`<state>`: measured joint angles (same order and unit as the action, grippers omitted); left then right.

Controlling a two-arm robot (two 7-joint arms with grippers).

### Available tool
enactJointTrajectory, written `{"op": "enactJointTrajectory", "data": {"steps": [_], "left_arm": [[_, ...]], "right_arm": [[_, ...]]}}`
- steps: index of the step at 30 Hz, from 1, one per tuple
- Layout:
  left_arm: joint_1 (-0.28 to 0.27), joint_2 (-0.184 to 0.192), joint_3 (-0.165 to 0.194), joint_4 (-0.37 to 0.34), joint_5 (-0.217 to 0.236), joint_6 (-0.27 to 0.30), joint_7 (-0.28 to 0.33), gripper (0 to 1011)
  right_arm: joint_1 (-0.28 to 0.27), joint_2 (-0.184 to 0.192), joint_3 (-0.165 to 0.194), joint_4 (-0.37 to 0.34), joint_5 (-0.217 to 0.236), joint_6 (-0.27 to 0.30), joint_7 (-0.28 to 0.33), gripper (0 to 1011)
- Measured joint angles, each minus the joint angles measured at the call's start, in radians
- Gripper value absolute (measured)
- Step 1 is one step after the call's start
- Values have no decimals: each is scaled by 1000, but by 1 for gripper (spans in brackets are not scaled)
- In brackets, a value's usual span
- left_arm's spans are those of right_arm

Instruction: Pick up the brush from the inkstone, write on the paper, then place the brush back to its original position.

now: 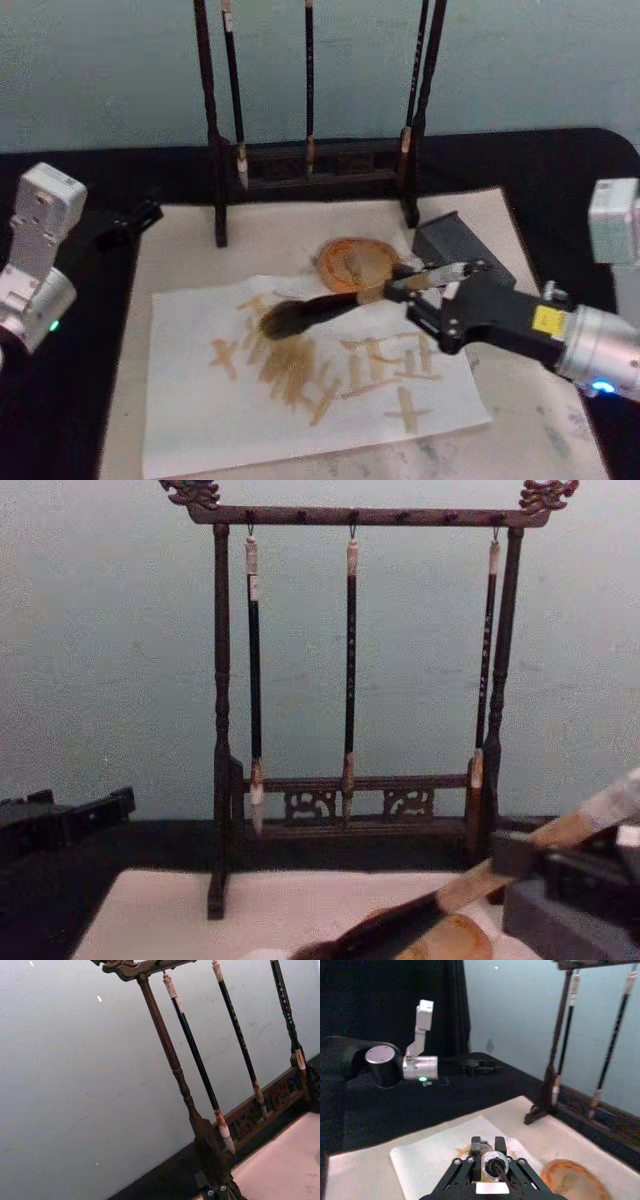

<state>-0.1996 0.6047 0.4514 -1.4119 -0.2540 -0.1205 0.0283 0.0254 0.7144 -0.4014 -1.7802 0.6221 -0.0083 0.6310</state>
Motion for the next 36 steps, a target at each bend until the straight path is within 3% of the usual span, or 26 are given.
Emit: {"op": "enactJointTrajectory", "data": {"steps": [7, 13, 19, 36], "left_arm": [[0, 0, 0, 0, 0, 0, 0, 1002], [0, 0, 0, 0, 0, 0, 0, 1002], [0, 0, 0, 0, 0, 0, 0, 1002], [0, 0, 0, 0, 0, 0, 0, 1002]], "right_arm": [[42, -29, -57, 43, -10, 20, 23, 166], [49, -31, -79, 67, -10, 28, 29, 165], [34, -17, -79, 67, -6, 28, 22, 166], [-17, 30, -23, 63, 28, 6, 10, 165]]}}
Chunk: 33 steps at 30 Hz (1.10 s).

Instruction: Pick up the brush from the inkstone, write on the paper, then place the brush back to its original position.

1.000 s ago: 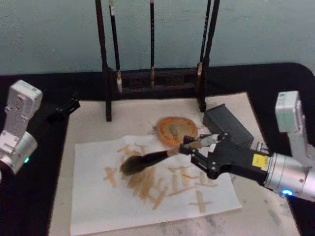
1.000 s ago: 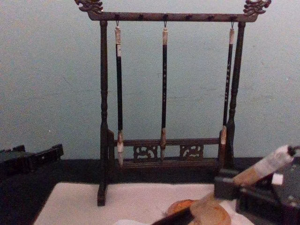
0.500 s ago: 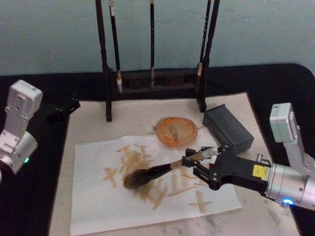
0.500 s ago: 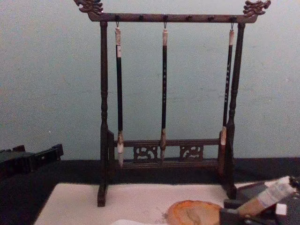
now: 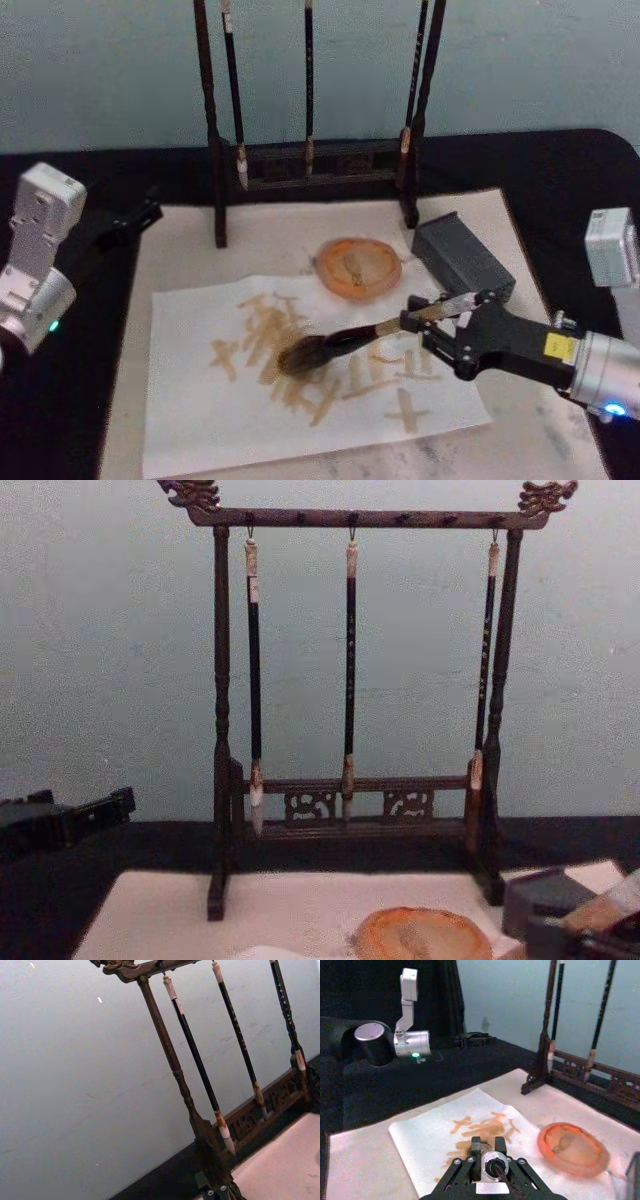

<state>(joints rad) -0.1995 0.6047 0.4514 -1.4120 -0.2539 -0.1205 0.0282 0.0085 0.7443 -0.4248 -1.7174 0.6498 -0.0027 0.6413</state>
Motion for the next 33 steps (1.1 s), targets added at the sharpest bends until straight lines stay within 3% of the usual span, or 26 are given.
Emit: {"op": "enactJointTrajectory", "data": {"steps": [6, 16, 23, 33], "left_arm": [[0, 0, 0, 0, 0, 0, 0, 1002], [0, 0, 0, 0, 0, 0, 0, 1002], [0, 0, 0, 0, 0, 0, 0, 1002], [0, 0, 0, 0, 0, 0, 0, 1002]], "right_arm": [[-13, 17, 31, 3, 26, -3, 4, 165], [-4, 27, 49, -9, 55, 4, 16, 165], [48, 17, 56, 26, 93, 18, 39, 165], [174, -26, 26, 167, 150, 51, 103, 165]]}}
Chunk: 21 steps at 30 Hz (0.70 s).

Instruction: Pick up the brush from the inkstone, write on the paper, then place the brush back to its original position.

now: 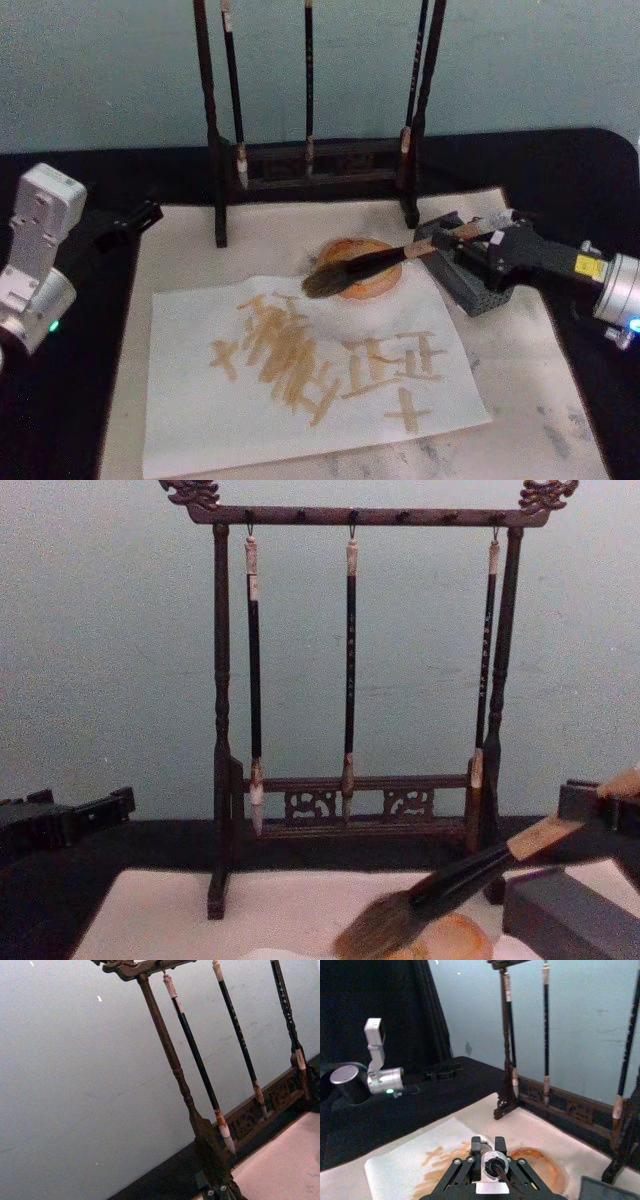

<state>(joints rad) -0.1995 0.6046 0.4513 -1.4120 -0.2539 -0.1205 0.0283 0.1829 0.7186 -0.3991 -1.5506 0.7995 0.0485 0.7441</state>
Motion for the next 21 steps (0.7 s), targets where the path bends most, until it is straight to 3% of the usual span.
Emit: {"op": "enactJointTrajectory", "data": {"steps": [8, 21], "left_arm": [[0, 0, 0, 0, 0, 0, 0, 1002], [0, 0, 0, 0, 0, 0, 0, 1002]], "right_arm": [[127, -43, -30, 175, 40, 8, 80, 166], [249, -83, -68, 354, 64, 16, 147, 165]]}}
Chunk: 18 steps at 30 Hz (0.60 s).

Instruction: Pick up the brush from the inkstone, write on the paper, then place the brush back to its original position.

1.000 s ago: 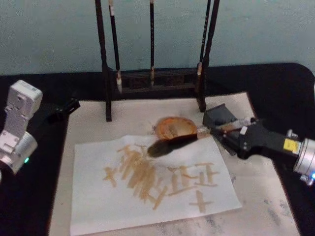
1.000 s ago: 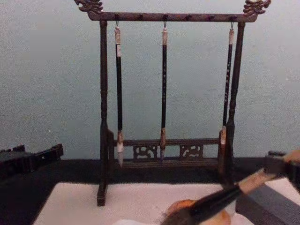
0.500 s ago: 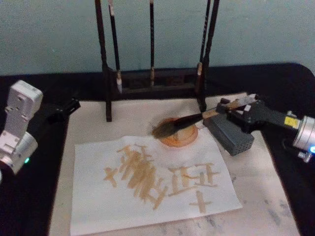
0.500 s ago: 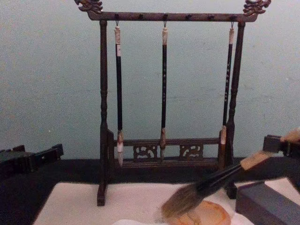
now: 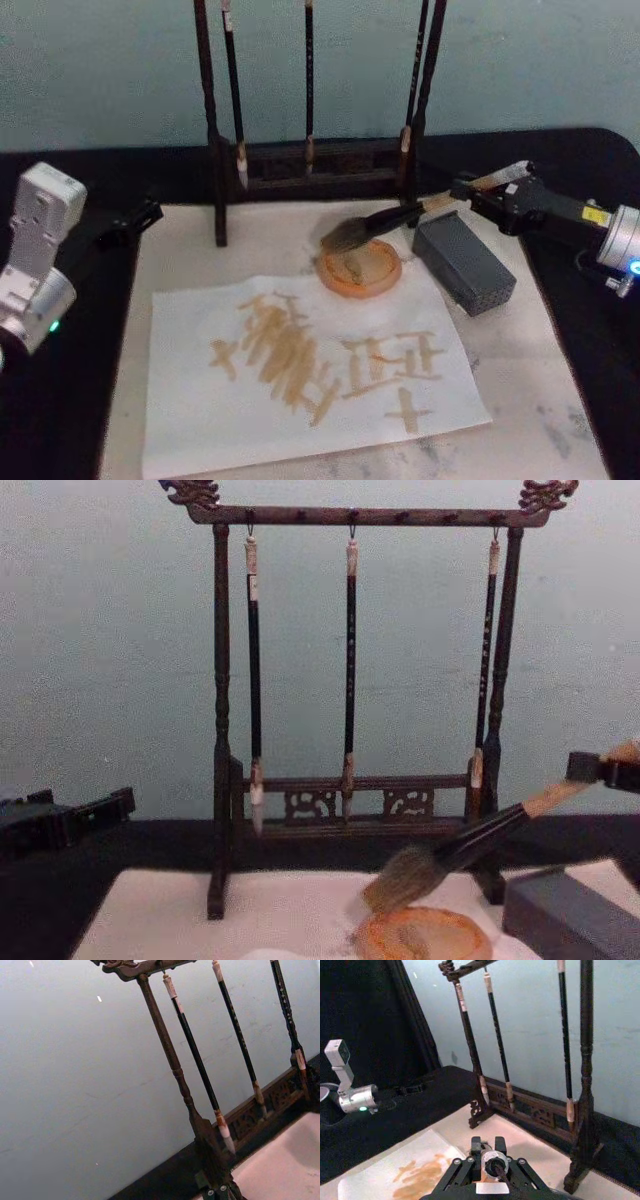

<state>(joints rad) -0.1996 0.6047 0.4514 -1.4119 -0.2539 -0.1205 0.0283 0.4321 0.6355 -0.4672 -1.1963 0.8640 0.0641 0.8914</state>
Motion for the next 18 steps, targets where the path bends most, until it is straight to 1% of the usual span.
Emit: {"op": "enactJointTrajectory", "data": {"steps": [4, 5, 8, 12, 18], "left_arm": [[0, 0, 0, 0, 0, 0, 0, 1002], [0, 0, 0, 0, 0, 0, 0, 1002], [0, 0, 0, 0, 0, 0, 0, 1002], [0, 0, 0, 0, 0, 0, 0, 1002], [0, 0, 0, 0, 0, 0, 0, 1002]], "right_arm": [[37, -17, -13, 64, 3, 3, 23, 165], [37, -17, -13, 64, 3, 3, 23, 165], [58, -27, -22, 102, 3, 5, 36, 165], [65, -32, -26, 117, 3, 8, 38, 165], [87, -46, -33, 169, 3, 13, 50, 165]]}}
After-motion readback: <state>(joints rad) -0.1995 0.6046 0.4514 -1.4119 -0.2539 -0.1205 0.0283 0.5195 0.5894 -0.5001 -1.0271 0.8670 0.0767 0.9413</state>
